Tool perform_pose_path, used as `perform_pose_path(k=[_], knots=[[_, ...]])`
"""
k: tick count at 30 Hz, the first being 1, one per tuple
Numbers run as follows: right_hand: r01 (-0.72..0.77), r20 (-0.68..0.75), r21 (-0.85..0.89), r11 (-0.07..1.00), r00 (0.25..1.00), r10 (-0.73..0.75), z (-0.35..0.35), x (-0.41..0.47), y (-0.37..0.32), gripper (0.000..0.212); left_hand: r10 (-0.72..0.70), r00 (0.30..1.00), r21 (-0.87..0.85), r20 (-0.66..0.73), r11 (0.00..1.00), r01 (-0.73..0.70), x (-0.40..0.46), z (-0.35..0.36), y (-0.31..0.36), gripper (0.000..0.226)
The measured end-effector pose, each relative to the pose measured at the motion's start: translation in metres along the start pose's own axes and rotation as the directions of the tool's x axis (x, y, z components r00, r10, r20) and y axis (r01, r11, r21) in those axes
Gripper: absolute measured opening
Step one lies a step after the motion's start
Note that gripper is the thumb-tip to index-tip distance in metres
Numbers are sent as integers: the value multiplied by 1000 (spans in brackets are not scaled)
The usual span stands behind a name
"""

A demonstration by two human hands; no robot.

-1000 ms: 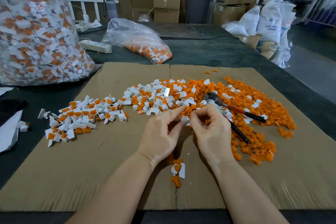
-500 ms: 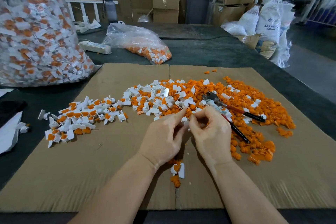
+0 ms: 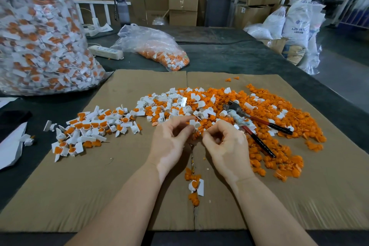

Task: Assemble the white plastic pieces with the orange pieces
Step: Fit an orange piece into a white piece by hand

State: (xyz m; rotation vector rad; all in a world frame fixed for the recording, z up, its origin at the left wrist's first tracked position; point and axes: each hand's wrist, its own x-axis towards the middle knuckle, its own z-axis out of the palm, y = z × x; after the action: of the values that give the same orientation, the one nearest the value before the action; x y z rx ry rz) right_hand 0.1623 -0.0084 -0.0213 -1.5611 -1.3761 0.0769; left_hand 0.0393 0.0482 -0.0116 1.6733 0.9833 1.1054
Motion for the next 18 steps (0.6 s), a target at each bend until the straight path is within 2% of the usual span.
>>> perform_pose_path(k=[7,10,18], knots=[[-83,-21,-37,996,996,82,1,0,1,11,69,997,125,36,989,-73,-3,3,2,16],[-70,-18,-57,996,997,69,0,0,0,11,124,991,218,59,967,-134,-4,5,0,18],[-5,4,-110,994,1000,6,-1,-2,-1,12,242,966,318,94,912,-260,-6,7,-1,20]])
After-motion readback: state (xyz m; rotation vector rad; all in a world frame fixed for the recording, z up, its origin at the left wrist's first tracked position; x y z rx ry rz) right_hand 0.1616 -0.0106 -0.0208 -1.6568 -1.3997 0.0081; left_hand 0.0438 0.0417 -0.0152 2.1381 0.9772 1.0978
